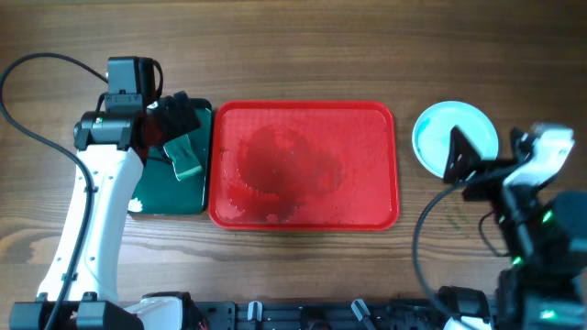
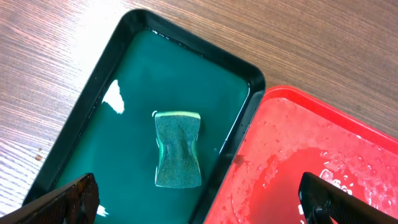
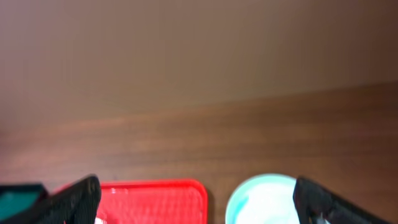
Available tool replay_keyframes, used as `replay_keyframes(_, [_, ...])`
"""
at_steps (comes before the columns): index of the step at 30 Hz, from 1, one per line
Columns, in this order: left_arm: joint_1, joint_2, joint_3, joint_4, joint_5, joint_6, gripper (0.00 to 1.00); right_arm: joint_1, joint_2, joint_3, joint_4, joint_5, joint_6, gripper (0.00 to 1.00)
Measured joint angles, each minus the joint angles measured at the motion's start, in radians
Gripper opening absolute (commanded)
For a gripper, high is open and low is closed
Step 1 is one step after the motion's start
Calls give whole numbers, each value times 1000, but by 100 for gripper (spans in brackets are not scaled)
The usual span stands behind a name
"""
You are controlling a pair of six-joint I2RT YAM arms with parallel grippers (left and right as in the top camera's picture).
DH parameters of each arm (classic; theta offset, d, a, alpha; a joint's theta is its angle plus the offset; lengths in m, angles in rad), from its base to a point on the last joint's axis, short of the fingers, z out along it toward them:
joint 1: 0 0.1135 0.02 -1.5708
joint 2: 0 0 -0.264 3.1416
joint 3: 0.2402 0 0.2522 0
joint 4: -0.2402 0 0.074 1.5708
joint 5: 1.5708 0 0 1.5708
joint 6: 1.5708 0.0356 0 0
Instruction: Clean dirty plates on tray and stack at the side
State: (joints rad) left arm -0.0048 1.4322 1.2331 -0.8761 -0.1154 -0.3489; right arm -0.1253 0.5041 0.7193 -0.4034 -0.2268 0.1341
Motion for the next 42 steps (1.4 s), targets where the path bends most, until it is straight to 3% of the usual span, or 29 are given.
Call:
replay_keyframes(5, [0,0,0,0,-1,0,100,31,-251,-409,280,-1,26,100])
replay_keyframes(12, [0,0,0,0,0,0,100,38,-476,-700,397,45,136,100])
replay_keyframes(19, [0,0,0,0,0,0,100,38,-485,-713,402,146,219,100])
replay_keyframes(42, [0,-4,0,0,0,0,100,38,-485,-713,402,165,237,100])
